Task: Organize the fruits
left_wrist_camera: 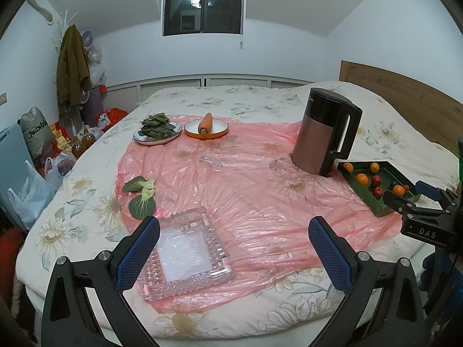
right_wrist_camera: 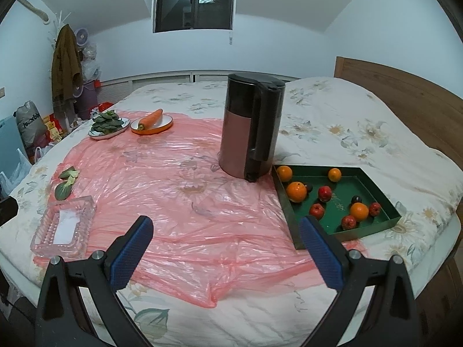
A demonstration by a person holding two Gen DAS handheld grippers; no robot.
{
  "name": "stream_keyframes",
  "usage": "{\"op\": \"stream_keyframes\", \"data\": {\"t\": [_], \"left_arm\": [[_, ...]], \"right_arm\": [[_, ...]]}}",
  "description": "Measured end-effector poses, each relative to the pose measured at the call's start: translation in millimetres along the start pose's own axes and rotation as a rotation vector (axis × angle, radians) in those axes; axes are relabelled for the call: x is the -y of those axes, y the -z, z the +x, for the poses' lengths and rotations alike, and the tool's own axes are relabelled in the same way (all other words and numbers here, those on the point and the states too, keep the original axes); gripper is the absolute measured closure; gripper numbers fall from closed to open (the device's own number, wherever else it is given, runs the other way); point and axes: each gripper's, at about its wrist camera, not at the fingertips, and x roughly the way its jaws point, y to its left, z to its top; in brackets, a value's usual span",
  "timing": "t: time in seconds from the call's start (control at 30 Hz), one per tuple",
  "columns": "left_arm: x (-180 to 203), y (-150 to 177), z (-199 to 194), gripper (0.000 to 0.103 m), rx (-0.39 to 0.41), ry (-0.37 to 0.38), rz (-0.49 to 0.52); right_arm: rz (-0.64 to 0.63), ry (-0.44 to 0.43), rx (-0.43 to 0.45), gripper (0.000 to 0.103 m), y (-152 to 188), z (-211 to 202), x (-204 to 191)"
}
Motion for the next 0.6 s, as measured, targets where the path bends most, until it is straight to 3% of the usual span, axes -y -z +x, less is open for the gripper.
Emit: {"op": "stream_keyframes", "data": {"t": [0.6], "left_arm": [[0.5, -1.5, -0.9, 0.002, 0.003, -0.005, 0.014]], "right_arm": [[-0.007, -0.005, -0.004, 0.000, 1.1, 2.6, 1.2]]}}
